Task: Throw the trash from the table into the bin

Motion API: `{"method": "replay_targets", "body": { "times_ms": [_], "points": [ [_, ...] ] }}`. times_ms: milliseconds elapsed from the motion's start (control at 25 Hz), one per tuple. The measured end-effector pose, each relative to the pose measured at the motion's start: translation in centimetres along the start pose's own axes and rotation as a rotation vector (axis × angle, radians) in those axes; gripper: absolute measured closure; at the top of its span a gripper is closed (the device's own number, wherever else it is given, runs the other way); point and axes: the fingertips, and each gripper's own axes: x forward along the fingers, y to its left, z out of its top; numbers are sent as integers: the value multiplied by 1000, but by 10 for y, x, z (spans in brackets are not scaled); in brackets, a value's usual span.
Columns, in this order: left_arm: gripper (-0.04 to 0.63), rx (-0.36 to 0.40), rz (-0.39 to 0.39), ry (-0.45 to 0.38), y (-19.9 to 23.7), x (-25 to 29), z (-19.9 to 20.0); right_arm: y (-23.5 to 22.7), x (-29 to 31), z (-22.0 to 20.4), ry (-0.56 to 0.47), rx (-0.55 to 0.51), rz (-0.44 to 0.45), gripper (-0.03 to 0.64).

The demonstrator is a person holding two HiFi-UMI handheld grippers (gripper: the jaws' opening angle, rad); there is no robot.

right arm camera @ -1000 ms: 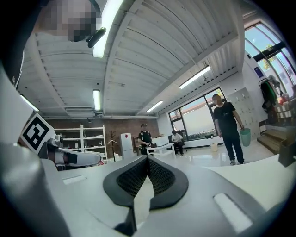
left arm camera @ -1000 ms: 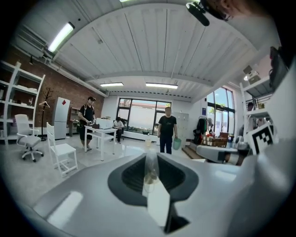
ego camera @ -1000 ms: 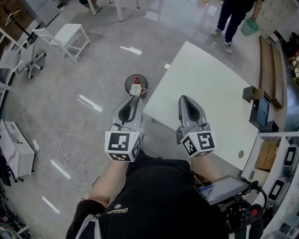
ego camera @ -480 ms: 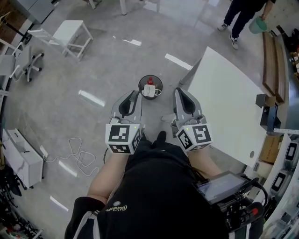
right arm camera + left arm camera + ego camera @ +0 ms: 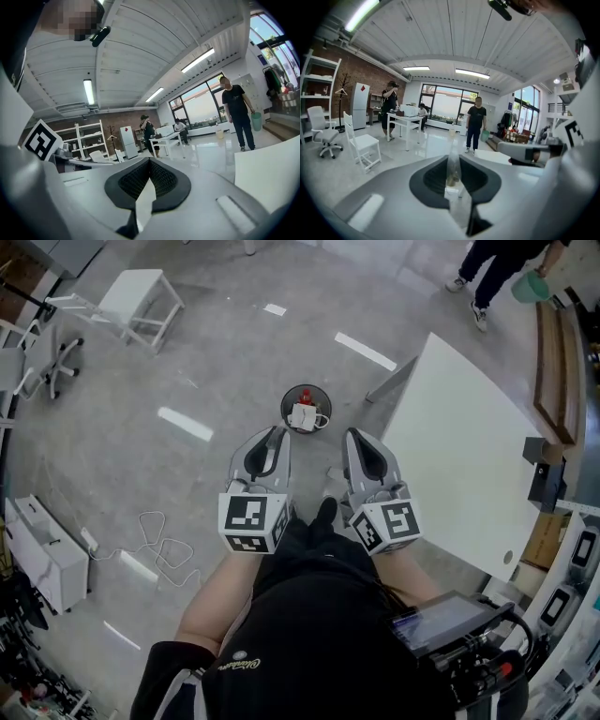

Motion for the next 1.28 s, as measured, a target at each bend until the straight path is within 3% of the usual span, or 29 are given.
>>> {"method": "replay_targets", "body": {
  "times_ms": [280,560,760,1080,1280],
  "points": [
    [546,8,58,84,28,89,-65,-25,17,-31,66,37,-16,615],
    [546,-48,137,205,65,206,-142,-55,22,-64,119,81,-42,615],
    [546,-76,166,298,86,259,-192,-81,18,-86,155,101,-101,615],
    [535,-97,164,301,92,302,-202,-108,16,-98,183,97,-157,615],
    [409,-105,121,310,86,310,-207,-107,20,-98,185,105,-158,615]
  ]
}}
